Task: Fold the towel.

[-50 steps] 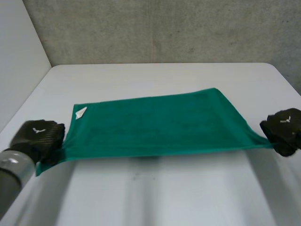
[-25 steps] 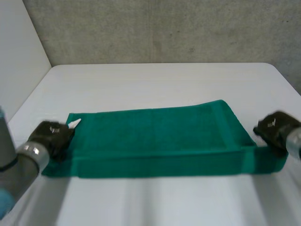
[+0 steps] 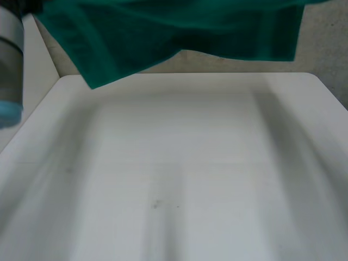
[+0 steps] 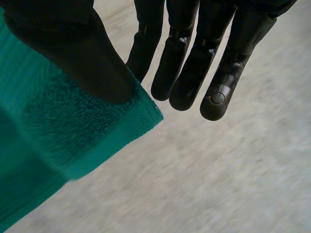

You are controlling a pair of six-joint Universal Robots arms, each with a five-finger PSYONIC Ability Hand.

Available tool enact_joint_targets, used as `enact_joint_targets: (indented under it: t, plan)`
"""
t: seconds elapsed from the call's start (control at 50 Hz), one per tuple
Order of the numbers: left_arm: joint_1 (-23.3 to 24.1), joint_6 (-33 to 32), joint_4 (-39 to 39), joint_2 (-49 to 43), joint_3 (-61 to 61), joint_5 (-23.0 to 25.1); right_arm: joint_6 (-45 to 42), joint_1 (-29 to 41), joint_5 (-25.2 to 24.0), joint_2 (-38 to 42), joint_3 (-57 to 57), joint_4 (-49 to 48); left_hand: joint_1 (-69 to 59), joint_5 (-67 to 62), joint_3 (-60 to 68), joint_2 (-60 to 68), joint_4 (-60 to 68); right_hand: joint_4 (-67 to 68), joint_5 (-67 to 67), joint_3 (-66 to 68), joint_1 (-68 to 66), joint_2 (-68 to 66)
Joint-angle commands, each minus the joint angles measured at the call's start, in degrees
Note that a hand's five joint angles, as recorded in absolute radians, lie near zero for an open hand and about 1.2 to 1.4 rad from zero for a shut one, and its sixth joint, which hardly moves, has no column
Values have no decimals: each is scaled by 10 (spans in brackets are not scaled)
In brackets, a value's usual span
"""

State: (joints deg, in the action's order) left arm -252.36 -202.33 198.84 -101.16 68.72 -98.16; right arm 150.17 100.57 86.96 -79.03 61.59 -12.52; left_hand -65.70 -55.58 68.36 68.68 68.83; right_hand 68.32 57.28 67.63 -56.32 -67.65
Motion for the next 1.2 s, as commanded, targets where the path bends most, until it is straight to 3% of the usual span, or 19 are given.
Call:
enact_joint_targets:
  t: [0.02, 0.2, 0.34, 0.48, 0.58, 0.66, 0.8, 0.9, 1.06, 1.2]
  plan:
    - [-9, 33, 8, -10, 150, 9, -9, -3, -25, 11, 156, 4, -143, -144, 116, 113, 112, 117, 127, 124, -237, -123]
    - [-9, 33, 85, -117, 275, 47, -34, -3, -24, 119, 241, 9, -143, -144, 116, 113, 112, 117, 127, 124, -237, -123]
    - [-9, 28, 67, -135, 312, 50, -93, -5, -23, 144, 266, 70, -143, -144, 116, 113, 112, 117, 127, 124, -237, -123]
    - [-22, -10, -91, -67, 374, 50, -209, -24, -21, 82, 304, 236, -143, -144, 116, 113, 112, 117, 127, 124, -237, -123]
    - [-30, -58, -230, -5, 424, 52, -377, -79, -17, 8, 395, 367, -143, -144, 116, 113, 112, 117, 127, 124, -237, -123]
    - [-28, -79, -268, 35, 455, 52, -427, -102, -23, -23, 418, 368, -143, -144, 116, 113, 112, 117, 127, 124, -237, -123]
    - [-22, -80, -218, 40, 431, 52, -365, -99, -23, -21, 383, 273, -143, -144, 116, 113, 112, 117, 127, 124, -237, -123]
    - [-16, -79, -147, -3, 383, 51, -281, -77, -23, 49, 330, 195, -143, -144, 116, 113, 112, 117, 127, 124, -237, -123]
    - [0, -76, -52, -135, 239, 45, -237, -27, -2, 158, 225, 119, -143, -144, 116, 113, 112, 117, 127, 124, -237, -123]
    - [12, -81, -45, -252, 99, 30, -214, -8, 23, 264, 103, 74, -143, -144, 116, 113, 112, 117, 127, 124, -237, -123]
